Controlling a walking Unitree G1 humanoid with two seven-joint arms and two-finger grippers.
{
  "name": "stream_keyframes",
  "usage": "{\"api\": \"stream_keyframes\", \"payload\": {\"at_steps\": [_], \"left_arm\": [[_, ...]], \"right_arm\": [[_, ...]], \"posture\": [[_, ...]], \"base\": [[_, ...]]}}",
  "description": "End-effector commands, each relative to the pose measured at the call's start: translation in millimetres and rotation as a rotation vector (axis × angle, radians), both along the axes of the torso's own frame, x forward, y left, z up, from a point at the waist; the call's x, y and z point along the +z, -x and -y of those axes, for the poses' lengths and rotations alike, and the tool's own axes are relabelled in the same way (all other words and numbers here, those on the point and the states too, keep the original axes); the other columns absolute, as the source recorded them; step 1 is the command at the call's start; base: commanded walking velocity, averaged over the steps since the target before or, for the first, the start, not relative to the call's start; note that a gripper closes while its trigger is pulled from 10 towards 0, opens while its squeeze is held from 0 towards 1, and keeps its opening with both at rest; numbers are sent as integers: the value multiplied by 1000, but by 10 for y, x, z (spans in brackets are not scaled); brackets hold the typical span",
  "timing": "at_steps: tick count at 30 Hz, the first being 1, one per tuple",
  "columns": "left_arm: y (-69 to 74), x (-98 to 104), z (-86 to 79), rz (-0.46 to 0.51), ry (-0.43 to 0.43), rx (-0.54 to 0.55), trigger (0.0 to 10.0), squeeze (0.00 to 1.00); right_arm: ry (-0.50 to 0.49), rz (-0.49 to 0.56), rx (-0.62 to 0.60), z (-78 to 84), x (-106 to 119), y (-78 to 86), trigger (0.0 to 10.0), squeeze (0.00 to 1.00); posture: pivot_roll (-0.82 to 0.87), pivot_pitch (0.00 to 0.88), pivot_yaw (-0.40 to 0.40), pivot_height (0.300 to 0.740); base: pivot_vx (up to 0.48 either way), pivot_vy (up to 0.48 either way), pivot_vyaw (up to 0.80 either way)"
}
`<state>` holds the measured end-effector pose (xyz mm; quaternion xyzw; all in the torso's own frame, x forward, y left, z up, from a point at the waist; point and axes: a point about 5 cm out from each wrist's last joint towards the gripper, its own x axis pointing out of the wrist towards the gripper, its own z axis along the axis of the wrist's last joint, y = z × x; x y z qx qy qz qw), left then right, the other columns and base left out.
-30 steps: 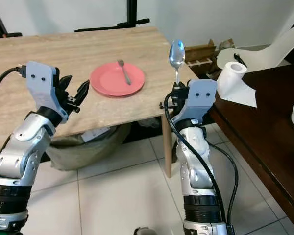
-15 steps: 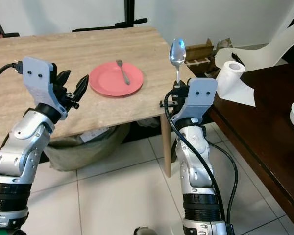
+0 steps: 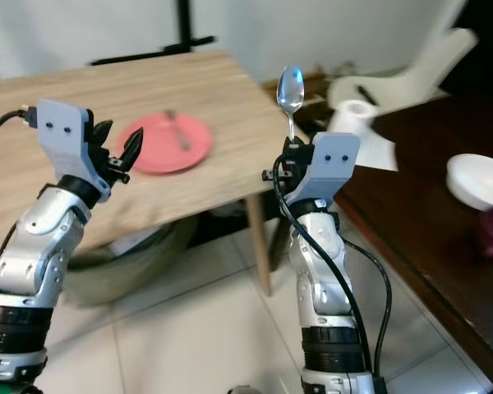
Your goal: Setting the table
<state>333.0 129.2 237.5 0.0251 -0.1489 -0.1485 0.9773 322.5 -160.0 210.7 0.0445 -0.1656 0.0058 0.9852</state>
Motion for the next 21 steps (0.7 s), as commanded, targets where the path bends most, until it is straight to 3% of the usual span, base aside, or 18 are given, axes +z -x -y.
{"api": "stream_keyframes", "payload": {"at_steps": [1, 9, 21], "left_arm": [[-7, -39, -79, -15, -7, 26, 10000, 0], [-2, -27, -68, -11, -8, 8, 10000, 0], [42, -33, 20, -11, -14, -69, 10000, 0]], "right_arm": [[-10, 7, 16, -58, 10, 5, 10000, 0], [-14, 6, 11, -57, 5, 7, 10000, 0], [-18, 7, 0, -31, 6, 9, 10000, 0]], "posture": [[-130, 0, 60, 740], [-128, 0, 62, 740], [-130, 0, 64, 740]], "base": [[480, 0, -800], [455, 0, -800], [0, 0, -800]]}}
